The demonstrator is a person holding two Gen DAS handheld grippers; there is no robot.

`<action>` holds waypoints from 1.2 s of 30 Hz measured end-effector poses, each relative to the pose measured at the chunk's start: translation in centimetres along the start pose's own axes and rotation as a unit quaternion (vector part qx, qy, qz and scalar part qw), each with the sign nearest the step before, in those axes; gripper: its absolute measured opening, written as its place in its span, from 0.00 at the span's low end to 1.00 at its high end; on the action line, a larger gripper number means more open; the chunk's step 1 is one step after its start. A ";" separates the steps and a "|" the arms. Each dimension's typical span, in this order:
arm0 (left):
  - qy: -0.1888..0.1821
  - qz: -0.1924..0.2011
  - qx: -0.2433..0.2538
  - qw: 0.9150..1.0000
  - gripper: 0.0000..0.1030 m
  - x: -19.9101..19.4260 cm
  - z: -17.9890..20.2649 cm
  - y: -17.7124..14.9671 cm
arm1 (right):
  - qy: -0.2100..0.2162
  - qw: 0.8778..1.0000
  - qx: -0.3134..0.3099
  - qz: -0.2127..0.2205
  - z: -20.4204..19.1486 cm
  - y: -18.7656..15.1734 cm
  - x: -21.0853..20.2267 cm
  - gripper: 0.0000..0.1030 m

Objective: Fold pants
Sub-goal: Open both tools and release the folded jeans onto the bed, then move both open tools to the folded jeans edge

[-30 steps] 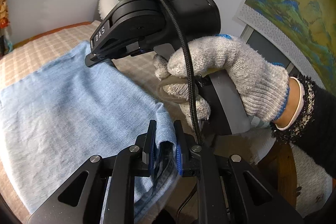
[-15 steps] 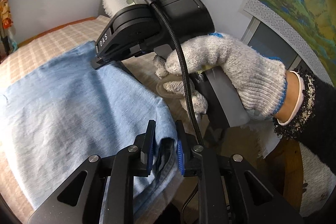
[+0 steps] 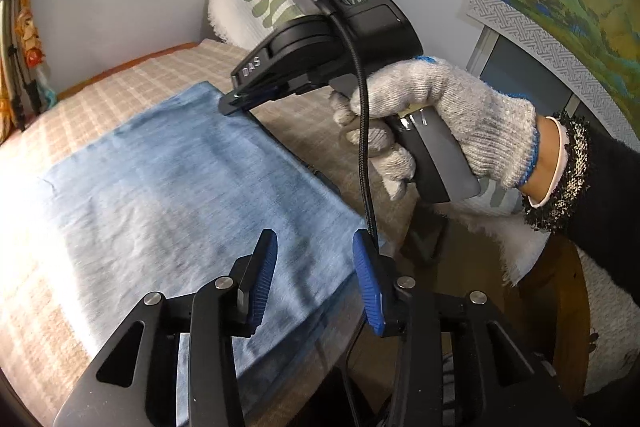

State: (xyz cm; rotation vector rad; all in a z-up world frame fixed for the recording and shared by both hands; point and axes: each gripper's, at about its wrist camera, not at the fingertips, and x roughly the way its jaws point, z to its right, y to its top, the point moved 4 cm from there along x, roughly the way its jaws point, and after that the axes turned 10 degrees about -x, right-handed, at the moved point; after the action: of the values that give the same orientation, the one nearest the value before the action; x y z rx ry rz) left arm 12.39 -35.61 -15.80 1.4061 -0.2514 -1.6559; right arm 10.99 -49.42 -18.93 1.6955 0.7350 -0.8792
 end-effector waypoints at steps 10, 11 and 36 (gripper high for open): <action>0.008 0.005 -0.017 1.000 0.42 -2.4 -2.2 -0.1 | -0.014 1.000 -0.008 -0.002 0.2 -0.8 -0.9 0.15; 0.011 0.006 -0.025 1.000 0.42 -2.7 -2.6 -0.2 | -0.017 1.000 -0.011 0.003 0.0 -1.0 -1.3 0.19; 0.038 0.001 -0.248 0.968 0.57 -3.1 -17.0 -1.7 | 0.019 0.998 -0.062 0.006 -0.4 -5.0 -2.8 0.86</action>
State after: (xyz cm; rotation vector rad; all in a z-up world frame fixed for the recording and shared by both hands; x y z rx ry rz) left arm 26.00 -25.79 -20.46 1.0810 0.1963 -1.5220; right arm 5.46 -47.80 -19.09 1.6085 0.7884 -0.7805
